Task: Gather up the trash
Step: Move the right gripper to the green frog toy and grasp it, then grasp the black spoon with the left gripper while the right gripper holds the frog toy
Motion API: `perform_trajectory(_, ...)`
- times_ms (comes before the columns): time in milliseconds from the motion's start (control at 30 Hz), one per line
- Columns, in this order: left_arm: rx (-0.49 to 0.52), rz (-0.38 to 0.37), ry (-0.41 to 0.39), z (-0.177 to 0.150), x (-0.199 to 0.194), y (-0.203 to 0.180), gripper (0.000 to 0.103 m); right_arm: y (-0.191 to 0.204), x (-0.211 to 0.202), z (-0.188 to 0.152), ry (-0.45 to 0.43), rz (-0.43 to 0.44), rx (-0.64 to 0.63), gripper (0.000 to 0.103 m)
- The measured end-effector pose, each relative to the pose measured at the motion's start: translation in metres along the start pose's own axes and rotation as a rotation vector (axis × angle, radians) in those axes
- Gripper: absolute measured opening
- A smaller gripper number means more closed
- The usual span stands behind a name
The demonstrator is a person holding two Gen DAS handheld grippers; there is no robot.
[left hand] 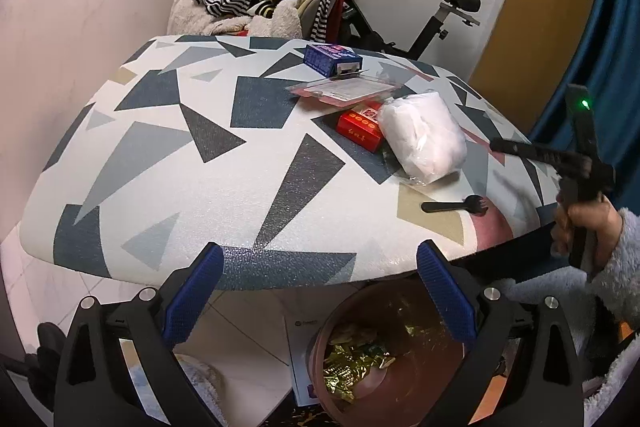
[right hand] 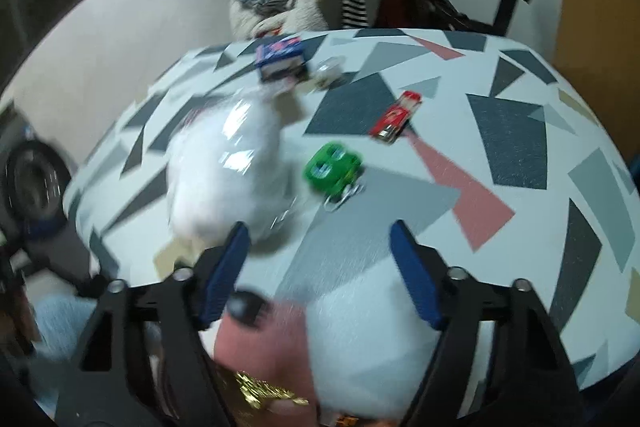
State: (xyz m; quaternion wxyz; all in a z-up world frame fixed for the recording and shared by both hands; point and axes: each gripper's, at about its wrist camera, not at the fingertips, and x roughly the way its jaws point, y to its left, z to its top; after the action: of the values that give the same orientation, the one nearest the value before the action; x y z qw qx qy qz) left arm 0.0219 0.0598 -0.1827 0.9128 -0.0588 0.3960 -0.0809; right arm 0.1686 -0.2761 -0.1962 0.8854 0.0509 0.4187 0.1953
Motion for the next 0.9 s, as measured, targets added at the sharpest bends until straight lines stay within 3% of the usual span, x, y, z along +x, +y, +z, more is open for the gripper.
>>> perform_trajectory(233, -0.033, -0.035, 0.006, 0.008, 0.009, -0.001, 0.093, -0.008, 0.045, 0.033, 0.055, 0.030, 0.064, 0.057)
perform_trajectory(467, 0.023, -0.062, 0.016, 0.015, 0.021, -0.020, 0.087, 0.000, 0.080, 0.042, 0.144, -0.042, 0.064, 0.057)
perform_trajectory(533, 0.052, -0.074, 0.019, 0.016, 0.025, -0.028, 0.085, 0.000, 0.078, 0.040, 0.141, -0.053, 0.060, 0.045)
perform_trajectory(667, 0.131, -0.095, 0.039, 0.018, 0.036, -0.050, 0.072, -0.007, 0.061, 0.032, 0.095, -0.027, 0.053, 0.042)
perform_trajectory(767, 0.185, -0.123, 0.050, 0.017, 0.045, -0.070, 0.071, -0.016, 0.030, 0.022, 0.009, 0.009, 0.080, 0.042)
perform_trajectory(900, 0.275, -0.156, 0.061, 0.012, 0.058, -0.099, 0.071, -0.022, 0.005, 0.007, -0.018, 0.023, 0.082, 0.042)
